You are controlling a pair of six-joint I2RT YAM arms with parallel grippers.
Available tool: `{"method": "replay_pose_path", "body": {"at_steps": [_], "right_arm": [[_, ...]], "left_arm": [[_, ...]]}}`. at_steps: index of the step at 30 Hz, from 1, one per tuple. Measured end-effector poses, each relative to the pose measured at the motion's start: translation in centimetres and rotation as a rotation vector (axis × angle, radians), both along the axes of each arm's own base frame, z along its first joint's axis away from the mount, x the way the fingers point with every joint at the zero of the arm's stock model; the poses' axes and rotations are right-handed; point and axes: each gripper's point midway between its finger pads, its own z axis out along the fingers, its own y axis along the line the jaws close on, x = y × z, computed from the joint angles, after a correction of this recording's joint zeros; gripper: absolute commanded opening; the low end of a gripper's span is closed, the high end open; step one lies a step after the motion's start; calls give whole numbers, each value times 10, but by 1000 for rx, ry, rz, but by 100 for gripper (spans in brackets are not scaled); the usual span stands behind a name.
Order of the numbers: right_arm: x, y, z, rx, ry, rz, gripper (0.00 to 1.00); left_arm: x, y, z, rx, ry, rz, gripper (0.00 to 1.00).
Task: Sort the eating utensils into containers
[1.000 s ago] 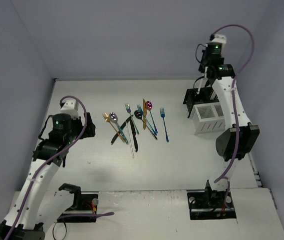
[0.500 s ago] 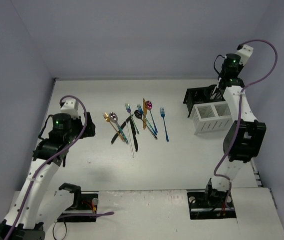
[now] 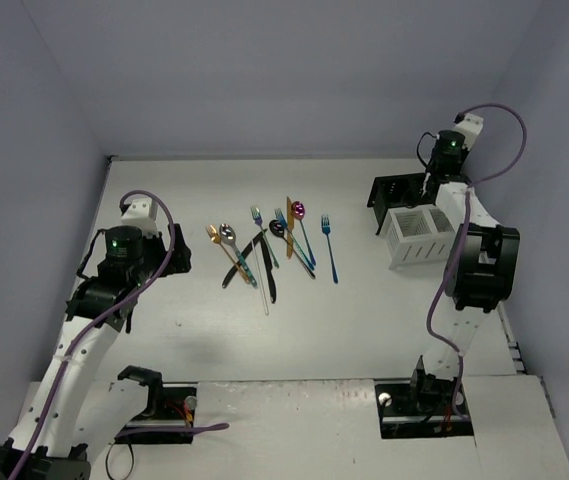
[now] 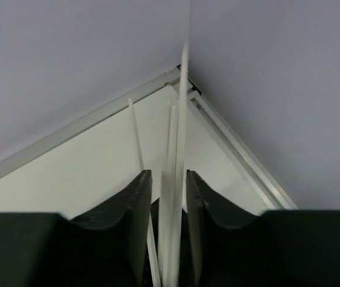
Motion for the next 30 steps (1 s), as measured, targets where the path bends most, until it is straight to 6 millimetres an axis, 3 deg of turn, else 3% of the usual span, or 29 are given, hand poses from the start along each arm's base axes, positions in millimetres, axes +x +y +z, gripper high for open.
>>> {"method": "replay_pose_path", "body": {"at_steps": [4,8,14,17,20,24,27,30], "right_arm": [[1,15,4,-17,6,43,40],[-6,57,27,-37,12,126,43],[-46,176,87,26,-19,376,45],[-78,242,95,64,15,521,45],[-111,308,74,88,111,661,44],[-164,382,11,114,311,824,43],[-197,416,-38,125,461,891,41],[-216,431,-77,132,573,904,38]], "left_arm": [[0,1,0,-1,2,3,83],[0,1,0,-1,1,2,83],[0,1,1,-3,-5,3,83],[0,1,2,-3,-6,3,83],[0,1,2,-3,-6,3,83],[0,1,2,-3,-6,5,83],[0,2,2,-3,-8,8,83],[-1,3,3,-3,-10,9,83]]}}
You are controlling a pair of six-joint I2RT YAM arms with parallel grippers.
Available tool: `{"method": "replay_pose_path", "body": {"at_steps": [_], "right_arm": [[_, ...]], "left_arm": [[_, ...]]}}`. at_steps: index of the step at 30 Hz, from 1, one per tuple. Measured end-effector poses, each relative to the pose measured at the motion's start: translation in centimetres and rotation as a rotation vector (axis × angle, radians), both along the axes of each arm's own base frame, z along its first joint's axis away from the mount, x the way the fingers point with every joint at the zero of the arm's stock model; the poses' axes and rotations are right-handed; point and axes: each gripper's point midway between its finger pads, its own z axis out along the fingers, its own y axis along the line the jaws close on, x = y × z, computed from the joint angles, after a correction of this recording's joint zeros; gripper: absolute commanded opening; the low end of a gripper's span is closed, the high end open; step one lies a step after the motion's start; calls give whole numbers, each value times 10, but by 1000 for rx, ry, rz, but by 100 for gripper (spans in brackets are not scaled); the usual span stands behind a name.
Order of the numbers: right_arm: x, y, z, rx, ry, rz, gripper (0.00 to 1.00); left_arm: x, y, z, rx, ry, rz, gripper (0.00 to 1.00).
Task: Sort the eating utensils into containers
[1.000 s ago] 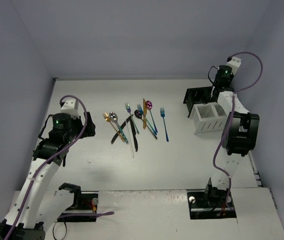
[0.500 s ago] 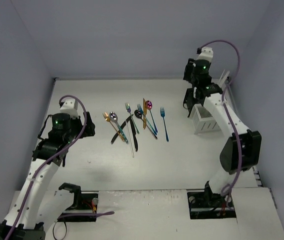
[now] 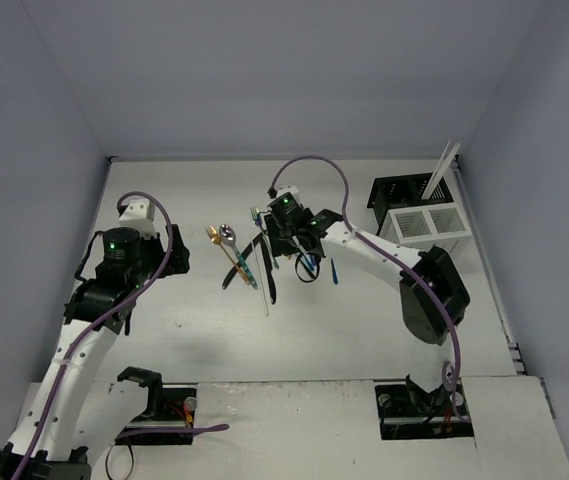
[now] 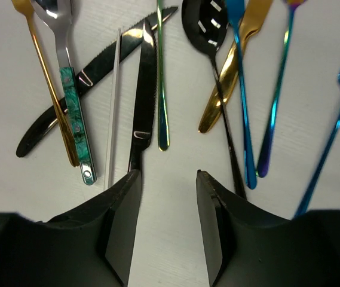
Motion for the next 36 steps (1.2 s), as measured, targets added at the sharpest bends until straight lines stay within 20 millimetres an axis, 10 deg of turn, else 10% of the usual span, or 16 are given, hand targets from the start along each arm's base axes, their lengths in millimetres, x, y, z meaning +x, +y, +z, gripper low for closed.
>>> {"method": "replay_pose_path", "body": {"at_steps": [6,15,26,36], "right_arm": [[-21,25,-46,-49,98,44,34],[-14,64,-59,-31,101,70,31],[-3,74,-93,-68,124,62,27],[4,73,-95,-81,101,38,0]], "left_arm": [[0,0,0,0,0,1,83],[-1,1,2,0,-8,4,83],[-1,1,2,0,-9,3,83],[-1,1,4,-1,-14,3,83]]}}
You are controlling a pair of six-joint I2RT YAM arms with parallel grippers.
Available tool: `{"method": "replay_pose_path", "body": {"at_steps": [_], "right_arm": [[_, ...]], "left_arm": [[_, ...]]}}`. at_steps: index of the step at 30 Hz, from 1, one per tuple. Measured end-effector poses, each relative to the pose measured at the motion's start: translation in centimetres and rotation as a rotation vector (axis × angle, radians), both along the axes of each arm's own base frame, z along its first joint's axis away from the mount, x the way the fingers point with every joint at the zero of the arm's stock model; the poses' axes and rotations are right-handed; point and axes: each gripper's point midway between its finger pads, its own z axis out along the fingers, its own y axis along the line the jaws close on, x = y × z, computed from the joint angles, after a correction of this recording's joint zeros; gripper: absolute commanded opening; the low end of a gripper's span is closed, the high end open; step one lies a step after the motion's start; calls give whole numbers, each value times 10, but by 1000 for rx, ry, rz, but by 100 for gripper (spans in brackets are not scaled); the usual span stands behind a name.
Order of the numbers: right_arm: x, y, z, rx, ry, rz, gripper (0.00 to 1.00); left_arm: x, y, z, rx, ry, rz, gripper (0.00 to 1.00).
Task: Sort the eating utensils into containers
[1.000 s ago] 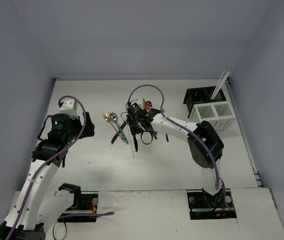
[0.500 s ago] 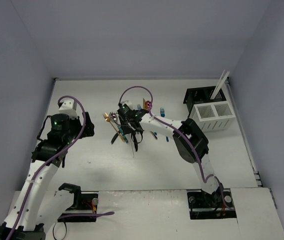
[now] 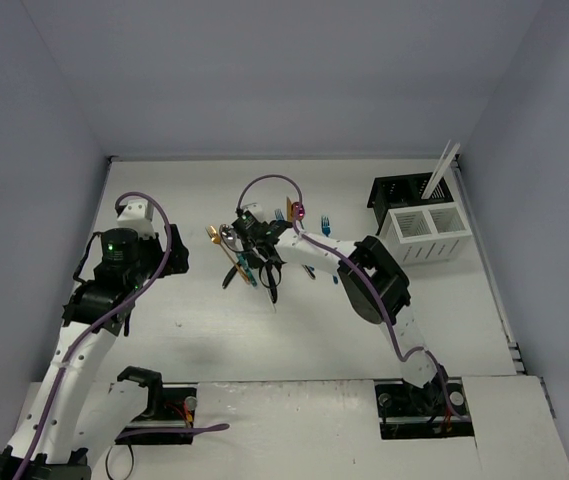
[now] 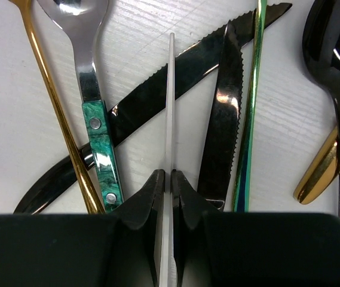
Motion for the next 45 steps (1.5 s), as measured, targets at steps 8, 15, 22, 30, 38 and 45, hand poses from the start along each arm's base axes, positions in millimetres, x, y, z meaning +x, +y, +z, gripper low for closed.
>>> {"method": "replay_pose_path", "body": {"at_steps": [8,15,22,30,38,45], "right_arm": [[9,-8,27,3,-48,-12,0],[80,-86,189,100,-377,-174,0],[138,-309,327,119,-809,-634,0],[157,-453,308,-4,-930,-886,0],[194,-512,278,-81,-932,-934,0],[220,-520,218,-97,-846,-895,0]], "left_arm": [[0,0,0,0,0,0,83],[0,0,0,0,0,0,83],[0,0,0,0,0,0,83],[0,0,0,0,-1,0,83],[0,1,0,2,-1,5,83],[2,1,-4,5,15,6,83]]}}
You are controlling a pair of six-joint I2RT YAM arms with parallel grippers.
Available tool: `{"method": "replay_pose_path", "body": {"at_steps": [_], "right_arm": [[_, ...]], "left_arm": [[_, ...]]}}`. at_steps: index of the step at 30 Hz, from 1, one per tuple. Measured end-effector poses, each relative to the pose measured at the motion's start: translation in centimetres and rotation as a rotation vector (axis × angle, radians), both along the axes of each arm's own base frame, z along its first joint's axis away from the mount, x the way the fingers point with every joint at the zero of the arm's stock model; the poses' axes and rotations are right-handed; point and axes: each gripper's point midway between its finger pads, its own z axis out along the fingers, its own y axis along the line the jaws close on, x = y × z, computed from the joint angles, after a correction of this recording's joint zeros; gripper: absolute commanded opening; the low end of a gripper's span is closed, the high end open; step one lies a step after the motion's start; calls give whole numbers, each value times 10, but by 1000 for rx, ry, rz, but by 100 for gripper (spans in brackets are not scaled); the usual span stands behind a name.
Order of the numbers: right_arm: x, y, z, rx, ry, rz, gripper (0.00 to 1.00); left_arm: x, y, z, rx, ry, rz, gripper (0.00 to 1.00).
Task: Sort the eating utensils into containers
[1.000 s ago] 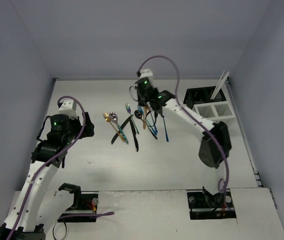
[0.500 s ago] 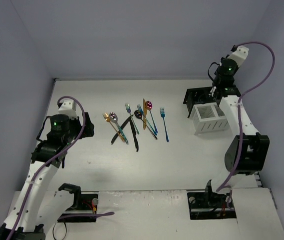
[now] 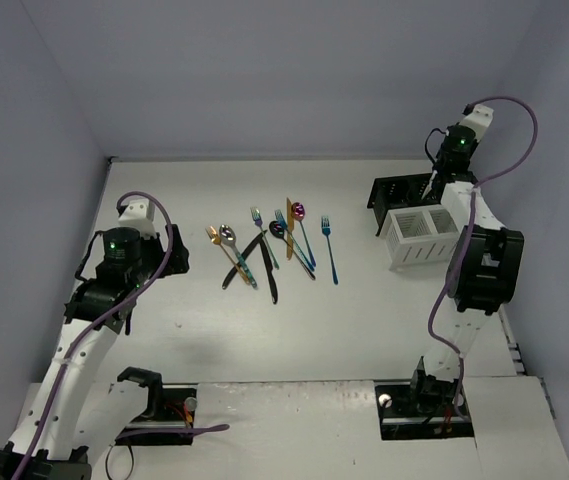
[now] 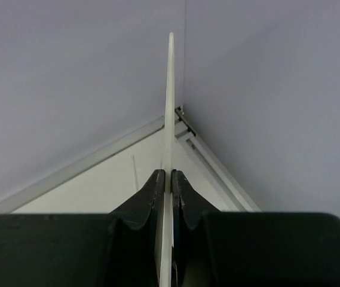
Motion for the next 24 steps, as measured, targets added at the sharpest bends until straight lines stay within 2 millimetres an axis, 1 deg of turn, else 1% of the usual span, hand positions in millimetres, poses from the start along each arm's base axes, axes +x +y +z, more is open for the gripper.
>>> {"method": "replay_pose_path", "body": {"at_steps": [3,4,6,9,10,12,14,16,18,20,21,22,24], "right_arm": [[6,2,-24,14,37,19,3],[8,3,-27,20,39,24,9],[10,5,-28,28,31,34,23],[13,10,-27,39,21,62,33],[14,12,-27,42,20,71,35],[14,16,-27,48,22,90,36],[9,22,-26,57,46,108,37],[1,31,-17,62,62,131,37],[-8,46,-1,68,68,158,38],[-20,69,19,79,68,197,38],[-27,84,30,84,66,223,39],[-34,100,37,98,71,258,39],[-49,141,58,112,58,344,39]], "left_arm": [[1,0,-2,2,8,2,83],[1,1,-2,2,9,4,83],[1,1,-2,2,9,5,83],[1,1,-2,2,9,5,83],[1,1,-2,2,9,5,83],[1,1,-2,2,9,5,83],[1,1,-2,1,7,5,83],[1,1,-1,0,4,4,83],[0,1,0,-2,-1,3,83],[-1,1,1,-4,-5,1,83],[-1,0,2,-5,-7,-1,83],[-1,0,2,-6,-9,-1,83],[-1,0,3,-7,-10,-2,83]]}}
